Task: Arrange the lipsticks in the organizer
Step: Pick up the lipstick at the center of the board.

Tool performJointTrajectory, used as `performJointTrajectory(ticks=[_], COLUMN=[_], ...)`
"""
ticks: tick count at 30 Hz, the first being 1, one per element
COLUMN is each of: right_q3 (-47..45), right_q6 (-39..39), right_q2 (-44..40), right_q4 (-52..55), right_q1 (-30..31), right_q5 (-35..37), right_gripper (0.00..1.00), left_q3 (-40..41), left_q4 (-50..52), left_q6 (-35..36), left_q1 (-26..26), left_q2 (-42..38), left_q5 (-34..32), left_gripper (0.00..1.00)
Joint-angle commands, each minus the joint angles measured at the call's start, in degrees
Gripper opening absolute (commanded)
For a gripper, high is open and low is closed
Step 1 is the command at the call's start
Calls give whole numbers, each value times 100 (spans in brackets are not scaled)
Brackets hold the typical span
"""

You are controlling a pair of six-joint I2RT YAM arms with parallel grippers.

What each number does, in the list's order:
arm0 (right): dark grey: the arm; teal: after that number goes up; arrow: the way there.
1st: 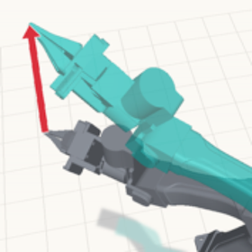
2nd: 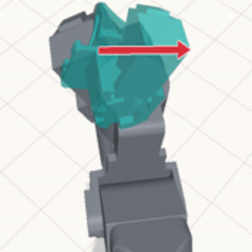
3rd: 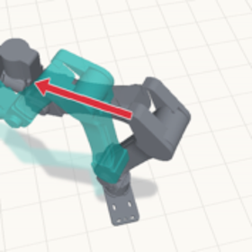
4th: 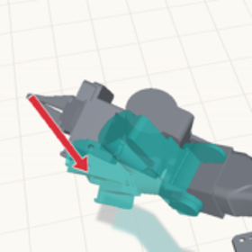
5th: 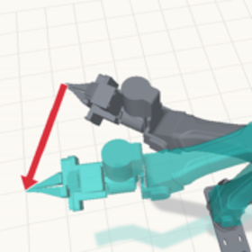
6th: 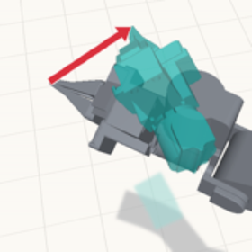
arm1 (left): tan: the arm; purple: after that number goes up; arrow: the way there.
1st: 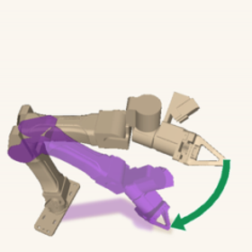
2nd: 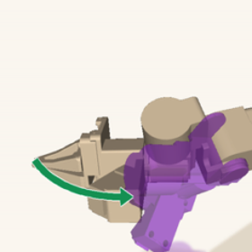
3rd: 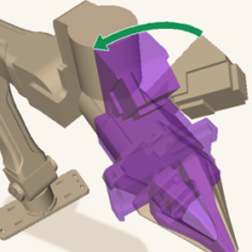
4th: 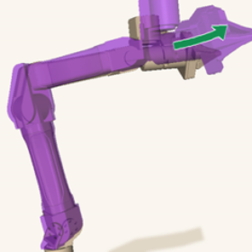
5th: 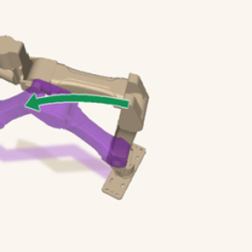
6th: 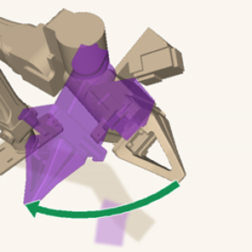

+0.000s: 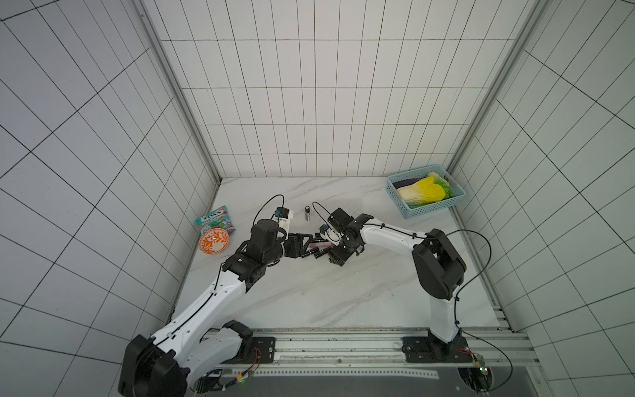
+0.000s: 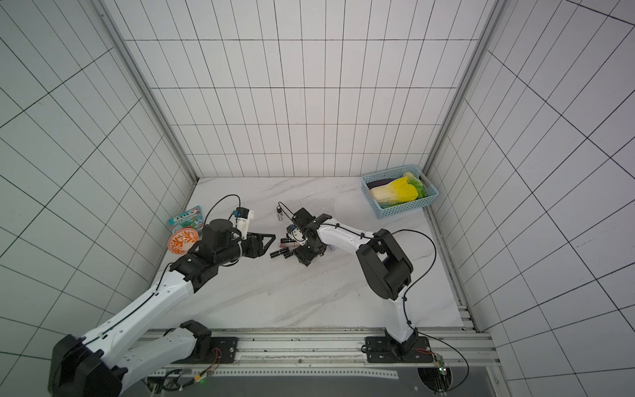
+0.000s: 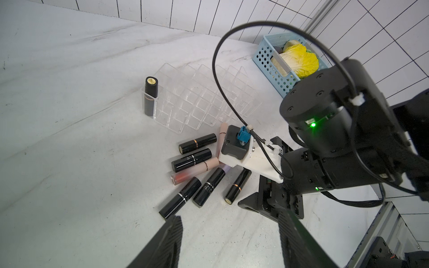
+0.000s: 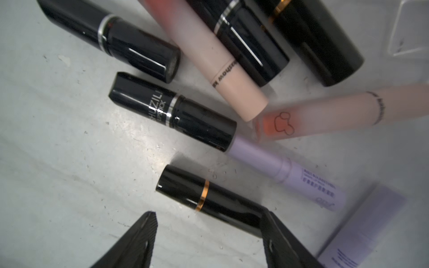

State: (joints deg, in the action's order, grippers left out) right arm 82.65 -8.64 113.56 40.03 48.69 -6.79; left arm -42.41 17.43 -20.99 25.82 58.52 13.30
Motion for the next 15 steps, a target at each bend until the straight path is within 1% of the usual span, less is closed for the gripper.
performJointTrajectory(ticks=[1,14,15], right_q3=[213,251,33], right_q6=[-67,-76,-8], right_q2=[215,332,188], right_q4=[62,54,163], right_q1=[28,33,43], right_q5=[-315,-663,-728], right_gripper=[73,71,70], left_q3=[-66,-58,-43], left_q4=[-20,-15,-20], left_q6=[43,43,58], left_q1=[10,10,10], left_q2=[-51,-54,-61], left_q5=[-20,-7,-63], left_gripper=[64,64,64])
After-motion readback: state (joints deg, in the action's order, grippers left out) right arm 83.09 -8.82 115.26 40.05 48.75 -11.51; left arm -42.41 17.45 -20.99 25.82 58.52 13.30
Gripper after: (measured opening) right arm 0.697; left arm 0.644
